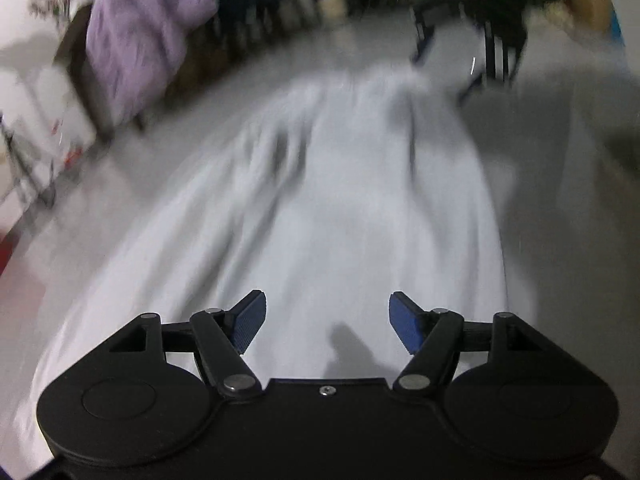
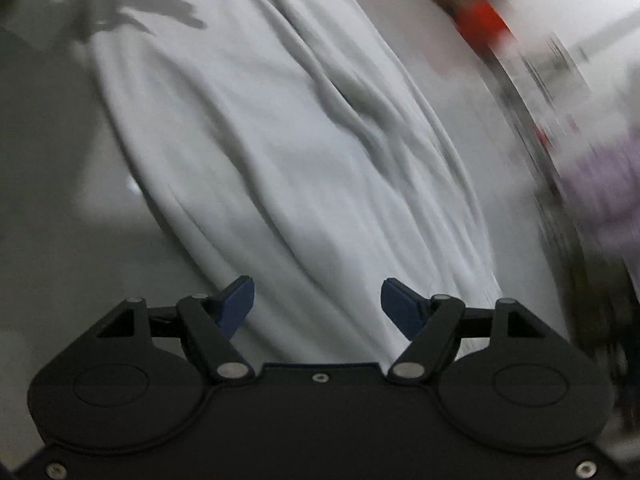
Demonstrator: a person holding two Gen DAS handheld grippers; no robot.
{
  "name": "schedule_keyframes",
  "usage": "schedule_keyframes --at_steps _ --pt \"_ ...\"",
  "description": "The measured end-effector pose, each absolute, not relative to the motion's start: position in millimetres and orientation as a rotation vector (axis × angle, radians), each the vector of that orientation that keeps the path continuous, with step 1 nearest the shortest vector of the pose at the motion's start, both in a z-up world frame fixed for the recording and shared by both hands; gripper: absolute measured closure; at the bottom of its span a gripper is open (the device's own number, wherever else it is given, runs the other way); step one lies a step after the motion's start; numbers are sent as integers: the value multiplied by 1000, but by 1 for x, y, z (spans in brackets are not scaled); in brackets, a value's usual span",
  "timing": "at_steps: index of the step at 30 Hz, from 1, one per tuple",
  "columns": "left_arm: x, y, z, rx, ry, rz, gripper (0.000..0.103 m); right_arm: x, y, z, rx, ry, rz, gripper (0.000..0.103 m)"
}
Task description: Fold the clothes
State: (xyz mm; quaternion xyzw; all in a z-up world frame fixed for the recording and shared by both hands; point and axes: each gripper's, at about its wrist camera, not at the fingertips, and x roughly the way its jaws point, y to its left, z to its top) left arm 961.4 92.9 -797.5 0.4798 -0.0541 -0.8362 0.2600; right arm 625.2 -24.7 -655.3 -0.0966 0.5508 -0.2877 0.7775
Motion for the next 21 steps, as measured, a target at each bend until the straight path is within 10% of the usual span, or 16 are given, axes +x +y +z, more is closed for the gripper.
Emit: schedule_keyframes --at_steps 21 --pt "1079 194 -810 1628 -335 -2005 22 766 9 -699 -426 853 -161 25"
